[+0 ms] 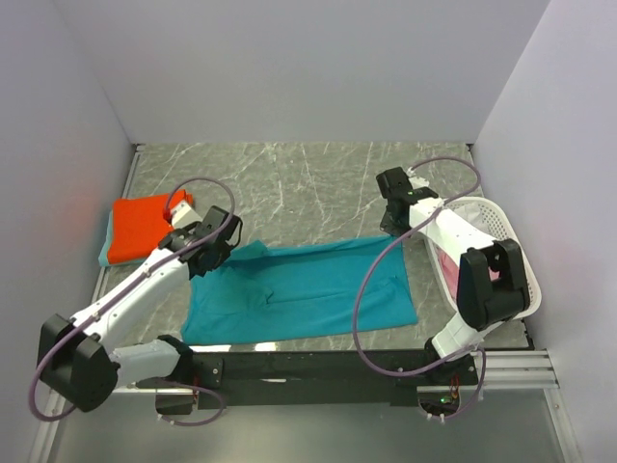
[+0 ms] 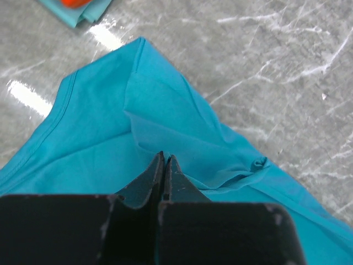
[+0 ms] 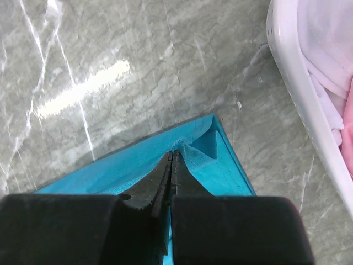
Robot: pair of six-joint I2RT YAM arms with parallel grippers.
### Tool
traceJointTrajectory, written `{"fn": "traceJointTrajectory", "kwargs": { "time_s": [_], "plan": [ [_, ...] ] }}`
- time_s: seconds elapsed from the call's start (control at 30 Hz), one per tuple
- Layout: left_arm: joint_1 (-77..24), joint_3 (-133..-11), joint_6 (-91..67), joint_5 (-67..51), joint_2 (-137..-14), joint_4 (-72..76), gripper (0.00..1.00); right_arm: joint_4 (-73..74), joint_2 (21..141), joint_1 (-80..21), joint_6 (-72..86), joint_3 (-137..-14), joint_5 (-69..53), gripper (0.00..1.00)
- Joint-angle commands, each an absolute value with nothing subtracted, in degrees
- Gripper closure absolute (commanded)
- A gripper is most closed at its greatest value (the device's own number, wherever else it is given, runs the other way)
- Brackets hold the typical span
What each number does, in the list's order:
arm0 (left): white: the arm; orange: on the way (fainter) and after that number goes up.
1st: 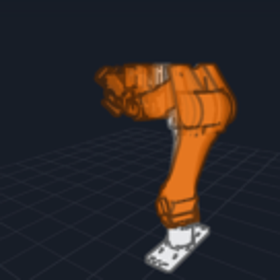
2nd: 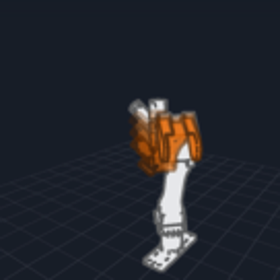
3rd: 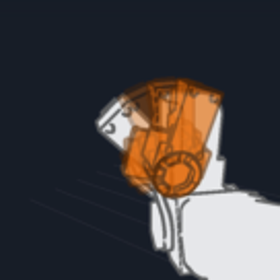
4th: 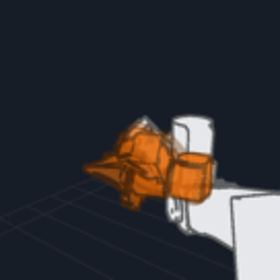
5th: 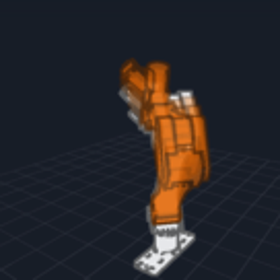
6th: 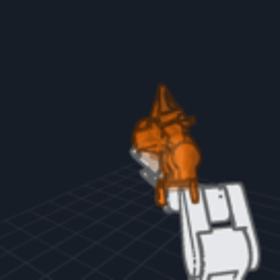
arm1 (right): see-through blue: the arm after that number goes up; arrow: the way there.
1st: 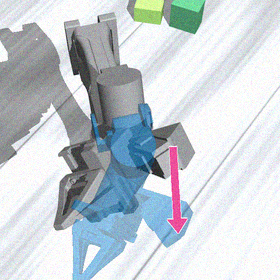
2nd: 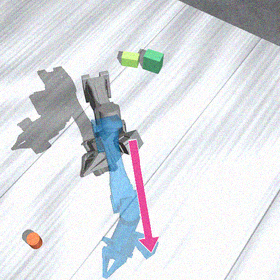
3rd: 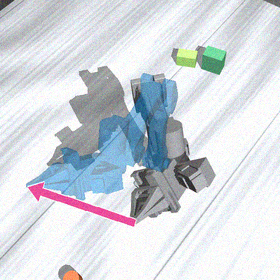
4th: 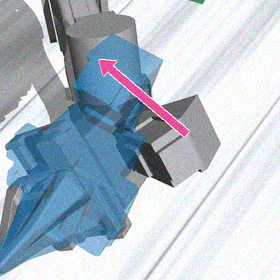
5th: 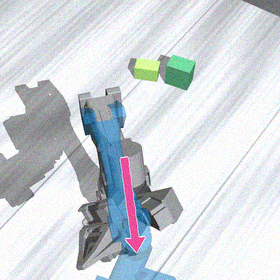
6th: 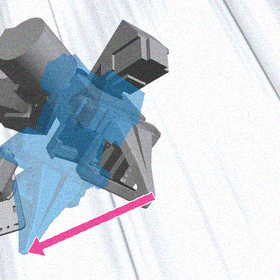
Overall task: Fold and stack the t-shirts
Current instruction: Fold the tshirt
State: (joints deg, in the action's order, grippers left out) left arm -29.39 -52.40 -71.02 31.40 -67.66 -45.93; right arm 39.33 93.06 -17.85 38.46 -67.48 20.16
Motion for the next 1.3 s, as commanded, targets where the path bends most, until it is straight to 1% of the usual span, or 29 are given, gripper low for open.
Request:
{"fn": "traceJointTrajectory", "kwargs": {
  "time_s": [0.0,0.33,0.73,0.87,0.97,1.07,1.1,1.17,1.2,1.27],
  "plan": [
    [-31.0,-51.6,-75.7,33.9,-63.9,-49.8,0.99,37.4,89.5,-19.0,36.8,-65.8,21.5,1.0],
    [-37.9,-49.7,-82.4,36.3,-59.1,-58.3,0.99,36.7,86.0,-19.9,36.6,-62.5,21.0,1.0],
    [-43.4,-44.6,-86.6,34.7,-54.1,-63.6,0.99,35.2,81.9,-19.9,35.3,-57.5,20.0,1.0],
    [-44.3,-42.5,-84.8,33.1,-52.5,-62.2,0.99,33.7,80.9,-19.9,34.9,-54.3,18.8,1.0],
    [-45.0,-39.5,-81.3,29.3,-51.3,-57.8,0.99,32.5,80.3,-20.0,34.8,-52.2,17.9,1.0],
    [-45.5,-35.9,-79.8,26.0,-50.4,-55.5,0.91,32.6,80.1,-20.0,35.9,-50.0,18.5,0.91],
    [-46.1,-35.3,-80.9,25.4,-50.2,-55.6,0.89,32.4,79.6,-20.0,35.9,-48.8,18.5,0.86],
    [-47.4,-33.8,-81.6,23.6,-49.4,-55.8,0.82,32.6,78.7,-20.0,36.5,-47.8,18.7,0.76],
    [-48.3,-33.4,-82.6,22.9,-49.0,-55.8,0.79,32.9,77.4,-20.0,36.6,-46.9,18.6,0.69],
    [-49.1,-32.7,-83.0,21.5,-47.3,-55.6,0.71,33.1,74.3,-20.1,36.8,-45.9,18.3,0.66]
  ]
}}
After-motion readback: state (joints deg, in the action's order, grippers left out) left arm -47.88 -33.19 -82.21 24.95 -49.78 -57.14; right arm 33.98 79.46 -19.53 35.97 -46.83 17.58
